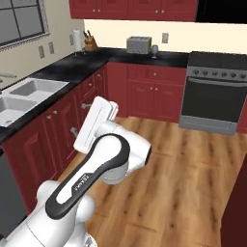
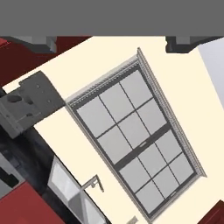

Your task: Retrieve the wine glasses from the counter and place one next to each plate.

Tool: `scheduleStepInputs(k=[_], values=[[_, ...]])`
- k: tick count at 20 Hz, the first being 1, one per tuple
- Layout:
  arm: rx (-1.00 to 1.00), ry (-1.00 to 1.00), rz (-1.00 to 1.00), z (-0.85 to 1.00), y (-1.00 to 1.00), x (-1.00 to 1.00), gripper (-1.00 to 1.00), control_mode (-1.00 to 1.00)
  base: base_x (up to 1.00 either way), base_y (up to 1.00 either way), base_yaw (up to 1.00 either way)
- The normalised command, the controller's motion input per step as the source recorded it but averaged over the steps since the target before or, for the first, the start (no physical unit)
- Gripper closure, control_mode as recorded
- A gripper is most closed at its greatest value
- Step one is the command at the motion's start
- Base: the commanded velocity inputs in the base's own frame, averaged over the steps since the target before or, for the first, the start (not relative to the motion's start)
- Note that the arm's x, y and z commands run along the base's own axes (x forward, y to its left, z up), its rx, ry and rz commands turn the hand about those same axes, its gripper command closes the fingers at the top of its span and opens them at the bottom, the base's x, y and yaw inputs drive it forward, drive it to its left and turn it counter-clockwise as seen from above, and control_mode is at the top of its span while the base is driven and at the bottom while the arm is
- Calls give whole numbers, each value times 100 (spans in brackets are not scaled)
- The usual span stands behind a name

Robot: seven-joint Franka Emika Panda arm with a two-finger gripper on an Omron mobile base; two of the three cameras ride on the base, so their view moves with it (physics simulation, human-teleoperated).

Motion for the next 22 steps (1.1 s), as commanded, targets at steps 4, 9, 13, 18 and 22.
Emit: scheduleStepInputs(k=[4,9,13,18,22], values=[[0,0,0,0,0,0,-100,100,100,0,0],[0,0,0,0,0,0,-100,100,100,0,0],[0,0,0,0,0,0,-100,100,100,3,0],[0,0,0,0,0,0,-100,100,100,2,0],[0,0,0,0,0,0,-100,100,100,21,-2]])
